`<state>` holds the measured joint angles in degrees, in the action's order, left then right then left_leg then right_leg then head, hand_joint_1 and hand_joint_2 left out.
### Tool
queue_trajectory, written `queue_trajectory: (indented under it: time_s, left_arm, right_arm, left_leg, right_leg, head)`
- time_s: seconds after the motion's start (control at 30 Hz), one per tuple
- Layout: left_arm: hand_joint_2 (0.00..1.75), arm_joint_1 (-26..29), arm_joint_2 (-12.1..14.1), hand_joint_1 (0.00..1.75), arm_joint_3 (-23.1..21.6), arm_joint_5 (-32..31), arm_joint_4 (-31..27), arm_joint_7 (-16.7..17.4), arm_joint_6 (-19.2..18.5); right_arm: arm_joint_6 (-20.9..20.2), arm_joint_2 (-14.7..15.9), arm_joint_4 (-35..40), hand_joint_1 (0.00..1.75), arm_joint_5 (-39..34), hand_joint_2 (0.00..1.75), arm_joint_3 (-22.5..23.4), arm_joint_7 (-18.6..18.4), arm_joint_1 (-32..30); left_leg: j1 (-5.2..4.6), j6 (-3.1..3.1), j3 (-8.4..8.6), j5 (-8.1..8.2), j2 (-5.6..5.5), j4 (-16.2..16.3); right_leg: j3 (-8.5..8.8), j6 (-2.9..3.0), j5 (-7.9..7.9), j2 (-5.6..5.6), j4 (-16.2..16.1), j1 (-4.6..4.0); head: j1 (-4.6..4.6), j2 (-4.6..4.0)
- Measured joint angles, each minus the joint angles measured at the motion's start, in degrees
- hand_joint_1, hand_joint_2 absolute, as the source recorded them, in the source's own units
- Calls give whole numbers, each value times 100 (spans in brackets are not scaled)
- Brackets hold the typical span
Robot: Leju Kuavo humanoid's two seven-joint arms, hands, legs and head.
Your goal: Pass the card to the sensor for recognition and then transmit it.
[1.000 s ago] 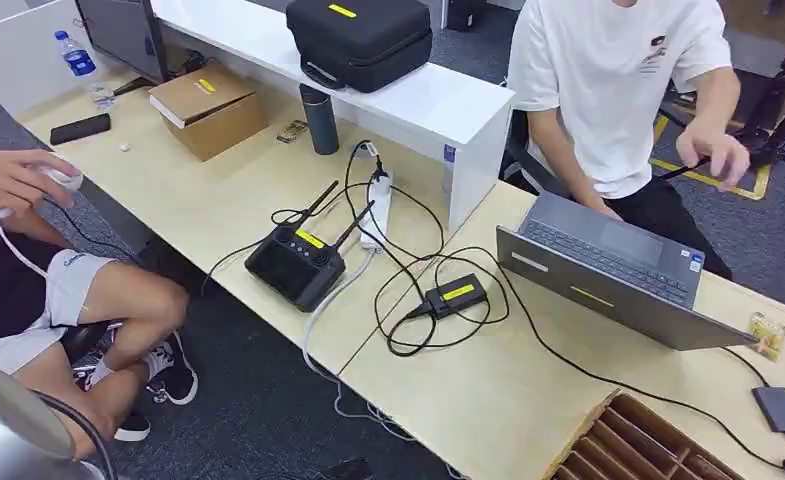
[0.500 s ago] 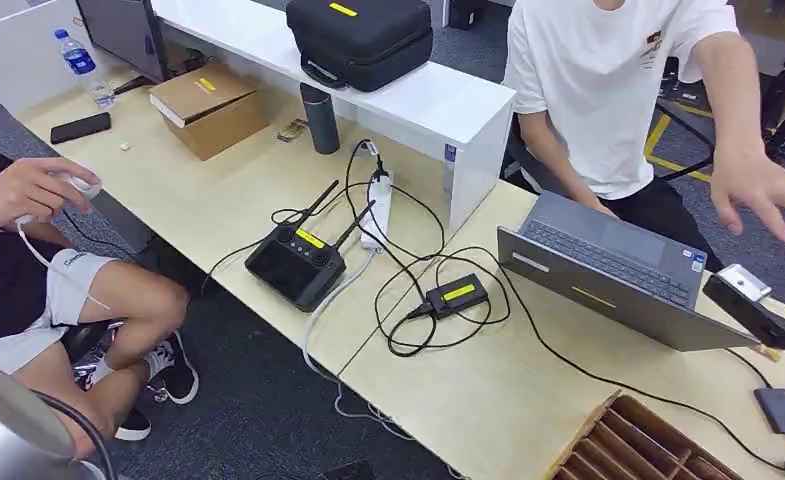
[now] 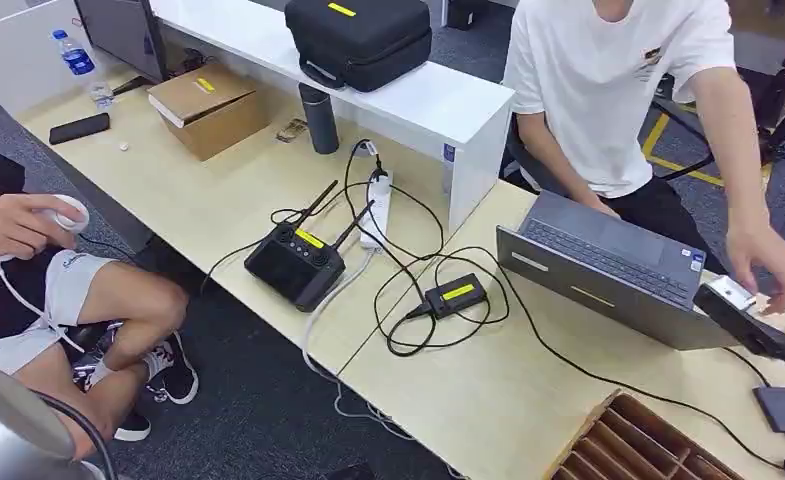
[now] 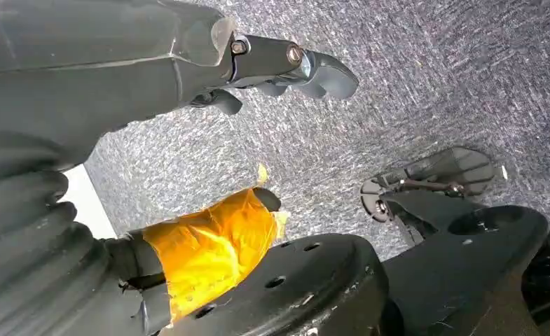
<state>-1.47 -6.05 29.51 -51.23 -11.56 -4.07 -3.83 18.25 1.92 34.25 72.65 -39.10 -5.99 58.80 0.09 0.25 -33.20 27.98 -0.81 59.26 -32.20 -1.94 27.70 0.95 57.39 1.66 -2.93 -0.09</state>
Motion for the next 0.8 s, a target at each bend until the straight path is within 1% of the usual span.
queue_trajectory:
  time_s: [0.3, 0.4, 0.47, 0.57, 0.8]
  left_arm:
    - [175, 4, 2, 0, 0, -2, 0, 53, 35]
    - [175, 4, 0, 0, 2, 2, 0, 90, 44]
    - [175, 7, -2, 0, 2, 31, 0, 94, 57]
    - [175, 11, -2, 0, 4, 79, 0, 103, 64]
    - [175, 40, -13, 0, 158, 267, 2, 153, 83]
  right_arm:
    - [83, 111, -98, 0, -53, 175, 13, 15, -78]
    - [225, 168, -74, 0, -120, 175, 53, 166, -150]
    - [407, 254, 86, 0, -247, 175, 107, 350, -303]
    - [540, 395, 490, 0, -376, 175, 210, 500, -610]
    - [535, 1220, 2670, 0, -623, 175, 617, 669, -2056]
  left_leg:
    - [-1, 0, -1, 0, 0, 0]
    - [0, 0, -1, 0, -1, 0]
    - [0, 0, -1, 0, -3, 1]
    - [0, 0, -1, 2, -1, 1]
    - [0, 1, -11, 5, -26, 2]
  right_leg:
    - [0, 0, 0, 0, 0, 1]
    - [0, 0, 0, 0, -1, 0]
    - [0, 0, 0, -3, -2, 0]
    - [-2, 0, 0, -1, -3, 0]
    - [-3, -2, 7, -26, -10, 0]
  head:
    - [0, 0]
    - [0, 0]
    - [0, 0]
    - [0, 0]
    - [0, 0]
